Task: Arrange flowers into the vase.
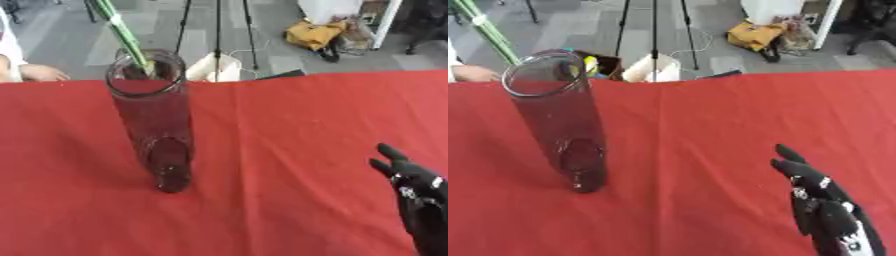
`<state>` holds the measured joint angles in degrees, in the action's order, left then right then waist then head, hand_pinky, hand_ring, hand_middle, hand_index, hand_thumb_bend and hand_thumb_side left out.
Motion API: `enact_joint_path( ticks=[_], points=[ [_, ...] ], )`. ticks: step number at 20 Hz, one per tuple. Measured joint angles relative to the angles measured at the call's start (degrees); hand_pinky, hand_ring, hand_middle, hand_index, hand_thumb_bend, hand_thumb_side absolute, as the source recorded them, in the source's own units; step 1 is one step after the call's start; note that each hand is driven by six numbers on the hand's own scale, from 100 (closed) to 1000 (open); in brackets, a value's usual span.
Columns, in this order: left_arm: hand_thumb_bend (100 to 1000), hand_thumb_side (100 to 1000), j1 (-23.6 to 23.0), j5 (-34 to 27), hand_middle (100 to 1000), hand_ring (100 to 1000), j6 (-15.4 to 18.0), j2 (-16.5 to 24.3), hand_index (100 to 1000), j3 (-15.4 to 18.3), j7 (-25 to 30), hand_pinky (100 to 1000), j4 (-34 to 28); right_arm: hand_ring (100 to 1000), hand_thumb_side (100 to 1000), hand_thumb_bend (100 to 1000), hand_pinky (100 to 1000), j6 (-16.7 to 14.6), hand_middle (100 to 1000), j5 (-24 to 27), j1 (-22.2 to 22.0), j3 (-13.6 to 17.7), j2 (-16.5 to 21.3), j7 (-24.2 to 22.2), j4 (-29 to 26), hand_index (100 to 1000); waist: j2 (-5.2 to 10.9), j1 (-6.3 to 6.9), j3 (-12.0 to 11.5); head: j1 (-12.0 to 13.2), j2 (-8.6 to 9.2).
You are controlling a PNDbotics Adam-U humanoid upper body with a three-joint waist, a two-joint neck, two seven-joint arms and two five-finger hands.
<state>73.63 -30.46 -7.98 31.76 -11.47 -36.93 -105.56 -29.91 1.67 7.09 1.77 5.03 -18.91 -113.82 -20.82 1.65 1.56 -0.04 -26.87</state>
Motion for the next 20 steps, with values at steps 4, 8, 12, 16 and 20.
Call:
enact_joint_path(
  ticks=[4, 8, 12, 16, 20],
  points=[
    [106, 675, 0.07, 1.78, 100, 100, 1.29, 0.11, 104, 0.09, 0.04, 100, -0.23, 1000, 1000, 100, 948, 0.21, 153, 0.00, 0.22, 0.00, 0.00, -0.22, 0.00, 867, -0.42, 0.00, 0.10, 0.26, 0.26],
    [105, 681, 0.08, 3.39, 100, 100, 2.75, 0.29, 104, 0.10, 0.23, 100, -0.28, 1000, 1000, 100, 949, 0.44, 151, -0.09, 0.60, -0.02, -0.12, -0.47, 0.00, 867, -1.10, -0.04, 0.25, 0.52, 0.75],
    [100, 670, 0.10, 4.81, 100, 100, 4.66, 0.29, 103, 0.11, 0.80, 100, -0.61, 1000, 1000, 100, 951, 0.43, 146, -0.41, 1.03, -0.02, -0.30, -0.53, 0.00, 869, -1.67, -0.21, 0.50, 0.59, 1.30],
    [100, 670, -0.04, 5.84, 100, 100, 5.36, 0.30, 103, 0.10, 1.43, 100, -0.56, 1000, 1000, 100, 952, 0.55, 144, -1.04, 1.41, -0.03, -0.74, -0.65, 0.00, 869, -2.15, -0.25, 0.62, 0.59, 1.74],
    [100, 667, -0.08, 6.55, 100, 100, 6.20, 0.30, 103, 0.10, 1.76, 100, -0.54, 1000, 1000, 100, 953, 0.61, 143, -1.43, 1.51, -0.05, -0.79, -0.71, 0.00, 870, -2.46, -0.32, 0.72, 0.61, 1.83]
  ],
)
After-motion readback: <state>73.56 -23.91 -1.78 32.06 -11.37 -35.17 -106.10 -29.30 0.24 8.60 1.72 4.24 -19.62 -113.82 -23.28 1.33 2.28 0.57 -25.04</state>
